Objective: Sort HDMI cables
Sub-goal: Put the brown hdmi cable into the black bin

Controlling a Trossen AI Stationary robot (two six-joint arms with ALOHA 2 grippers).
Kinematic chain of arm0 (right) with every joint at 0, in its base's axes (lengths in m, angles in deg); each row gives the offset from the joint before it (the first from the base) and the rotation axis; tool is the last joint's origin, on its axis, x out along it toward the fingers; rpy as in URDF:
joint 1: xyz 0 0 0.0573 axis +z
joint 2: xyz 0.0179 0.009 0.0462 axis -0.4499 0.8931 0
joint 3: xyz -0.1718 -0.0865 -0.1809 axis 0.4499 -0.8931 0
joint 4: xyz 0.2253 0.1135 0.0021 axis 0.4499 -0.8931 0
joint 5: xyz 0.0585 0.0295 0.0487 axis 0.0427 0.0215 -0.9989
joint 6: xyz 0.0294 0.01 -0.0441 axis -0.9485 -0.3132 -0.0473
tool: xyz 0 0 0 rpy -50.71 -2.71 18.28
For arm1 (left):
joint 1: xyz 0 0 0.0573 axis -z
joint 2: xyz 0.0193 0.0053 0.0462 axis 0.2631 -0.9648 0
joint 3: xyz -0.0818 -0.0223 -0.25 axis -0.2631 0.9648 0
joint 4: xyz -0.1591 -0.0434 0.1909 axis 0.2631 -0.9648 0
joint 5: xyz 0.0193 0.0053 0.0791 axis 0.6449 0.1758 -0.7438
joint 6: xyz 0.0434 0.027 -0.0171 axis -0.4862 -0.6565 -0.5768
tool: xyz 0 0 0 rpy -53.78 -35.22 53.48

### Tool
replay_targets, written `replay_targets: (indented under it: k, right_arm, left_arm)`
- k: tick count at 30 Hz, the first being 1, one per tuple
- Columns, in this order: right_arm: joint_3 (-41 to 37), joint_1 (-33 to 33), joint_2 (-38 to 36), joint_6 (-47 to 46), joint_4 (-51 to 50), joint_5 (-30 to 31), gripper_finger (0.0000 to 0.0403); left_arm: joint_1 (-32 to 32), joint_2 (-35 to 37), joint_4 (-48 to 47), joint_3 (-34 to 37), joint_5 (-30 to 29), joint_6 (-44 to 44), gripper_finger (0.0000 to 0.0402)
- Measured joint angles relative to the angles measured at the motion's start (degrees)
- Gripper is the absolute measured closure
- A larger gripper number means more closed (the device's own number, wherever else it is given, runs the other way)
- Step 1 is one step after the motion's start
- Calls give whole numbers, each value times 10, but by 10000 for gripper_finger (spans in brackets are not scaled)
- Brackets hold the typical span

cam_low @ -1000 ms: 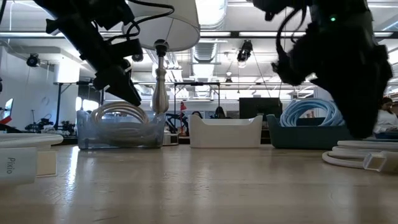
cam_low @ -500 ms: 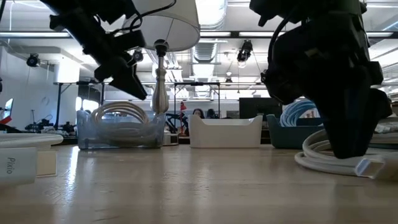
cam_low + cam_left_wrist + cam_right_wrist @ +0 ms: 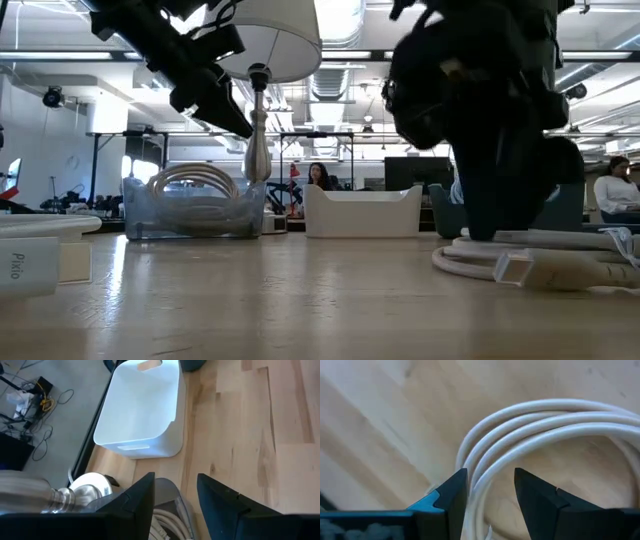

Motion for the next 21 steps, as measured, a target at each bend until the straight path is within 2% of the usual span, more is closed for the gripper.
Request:
replay_targets:
  k: [6,13,16,21]
  right_arm:
    - [-7,0,20,1,59,-15,241]
    - [-6,-9,31,47,57,-8,239]
    - [-6,-15,31,61,50,-8,255]
    - [-5,-19,32,84,43,-6,305]
  left_arm:
    - [0,0,2,-1,0,-19,250]
    - [0,0,2,0,0,-21,250]
    - [0,0,2,0,0,-22,250]
    - [0,0,19,-1,0,-22,250]
